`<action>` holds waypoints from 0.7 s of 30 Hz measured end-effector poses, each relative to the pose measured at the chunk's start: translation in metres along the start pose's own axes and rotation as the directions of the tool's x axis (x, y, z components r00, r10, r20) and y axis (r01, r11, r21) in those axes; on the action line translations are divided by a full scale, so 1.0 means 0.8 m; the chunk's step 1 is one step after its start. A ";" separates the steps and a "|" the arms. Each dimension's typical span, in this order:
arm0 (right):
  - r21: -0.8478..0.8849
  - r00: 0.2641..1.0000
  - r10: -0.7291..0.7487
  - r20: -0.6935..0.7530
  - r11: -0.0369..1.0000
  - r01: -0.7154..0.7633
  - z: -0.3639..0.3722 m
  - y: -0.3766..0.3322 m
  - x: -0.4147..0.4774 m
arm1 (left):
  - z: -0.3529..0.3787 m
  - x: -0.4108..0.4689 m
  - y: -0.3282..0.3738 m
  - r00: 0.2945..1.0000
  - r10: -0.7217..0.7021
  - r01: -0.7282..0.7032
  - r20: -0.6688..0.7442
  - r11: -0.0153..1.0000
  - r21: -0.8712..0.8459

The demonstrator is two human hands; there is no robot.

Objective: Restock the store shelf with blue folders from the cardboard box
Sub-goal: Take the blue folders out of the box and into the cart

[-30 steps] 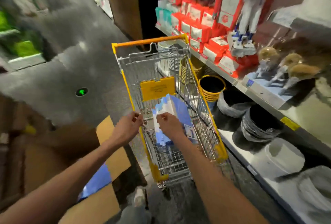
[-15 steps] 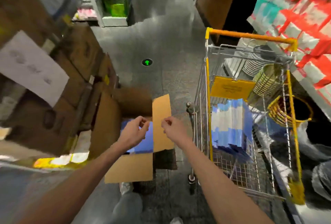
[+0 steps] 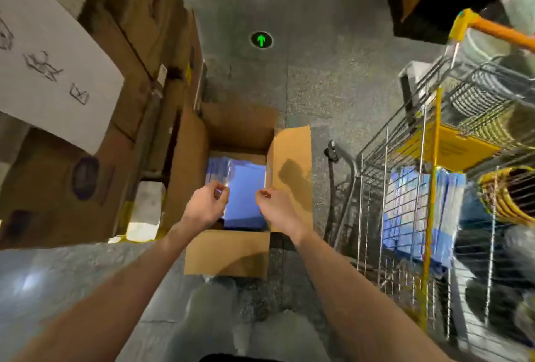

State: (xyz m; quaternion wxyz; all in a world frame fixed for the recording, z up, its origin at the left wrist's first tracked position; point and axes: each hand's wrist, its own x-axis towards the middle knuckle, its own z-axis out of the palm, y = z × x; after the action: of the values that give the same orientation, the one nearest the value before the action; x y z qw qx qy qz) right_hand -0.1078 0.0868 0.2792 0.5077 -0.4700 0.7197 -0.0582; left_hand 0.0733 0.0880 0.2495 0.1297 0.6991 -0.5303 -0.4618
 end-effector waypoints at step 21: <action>0.134 0.958 0.244 0.151 0.955 -0.264 0.155 0.214 0.362 | 0.209 0.261 -0.211 0.926 -0.373 0.367 0.063 0.925 0.099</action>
State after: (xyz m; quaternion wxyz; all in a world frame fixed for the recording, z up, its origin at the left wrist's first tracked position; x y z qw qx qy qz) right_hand -0.1284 0.0174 -0.0722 0.5921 -0.3362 0.7322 -0.0159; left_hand 0.0496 0.0278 -0.0604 -0.0112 0.7724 -0.4128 -0.4826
